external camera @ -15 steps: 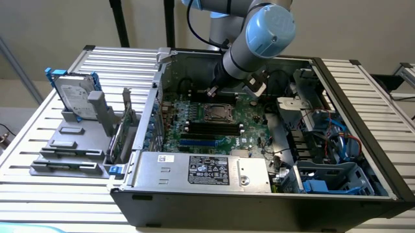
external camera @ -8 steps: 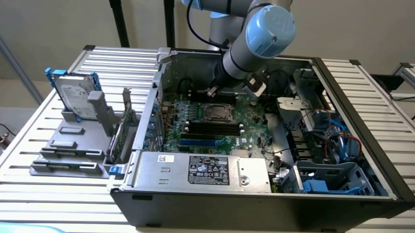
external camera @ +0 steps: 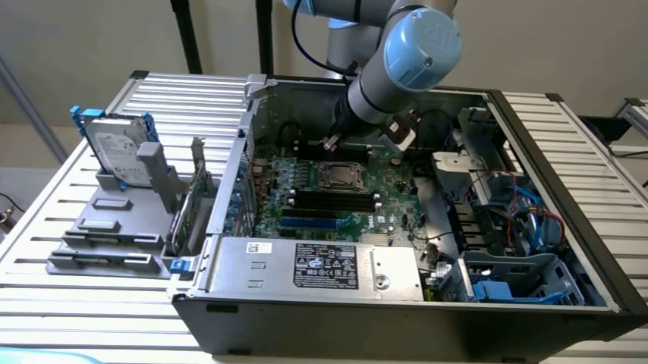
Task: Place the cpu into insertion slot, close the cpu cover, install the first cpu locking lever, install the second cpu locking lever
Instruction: 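Install the second cpu locking lever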
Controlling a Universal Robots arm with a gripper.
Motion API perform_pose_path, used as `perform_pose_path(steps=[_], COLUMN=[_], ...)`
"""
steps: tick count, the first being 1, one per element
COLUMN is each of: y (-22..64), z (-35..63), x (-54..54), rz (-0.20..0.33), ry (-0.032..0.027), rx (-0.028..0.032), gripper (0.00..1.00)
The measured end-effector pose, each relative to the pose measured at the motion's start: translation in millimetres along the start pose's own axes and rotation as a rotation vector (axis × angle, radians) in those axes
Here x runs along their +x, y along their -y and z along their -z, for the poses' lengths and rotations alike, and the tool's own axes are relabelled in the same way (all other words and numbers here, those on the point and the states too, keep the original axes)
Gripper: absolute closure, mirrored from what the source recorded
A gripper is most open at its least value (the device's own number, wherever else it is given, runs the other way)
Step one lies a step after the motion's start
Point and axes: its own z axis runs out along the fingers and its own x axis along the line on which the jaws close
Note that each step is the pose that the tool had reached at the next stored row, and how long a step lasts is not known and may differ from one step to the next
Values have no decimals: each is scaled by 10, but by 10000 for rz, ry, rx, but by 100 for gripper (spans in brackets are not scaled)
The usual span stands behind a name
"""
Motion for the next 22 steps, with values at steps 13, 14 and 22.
perform_pose_path(steps=[13,14,22], y=[0,0,0], z=[0,0,0], x=[0,0,0], rz=[14,16,24], ry=[-52,-57,-90], rx=[41,44,70], gripper=[89,89,89])
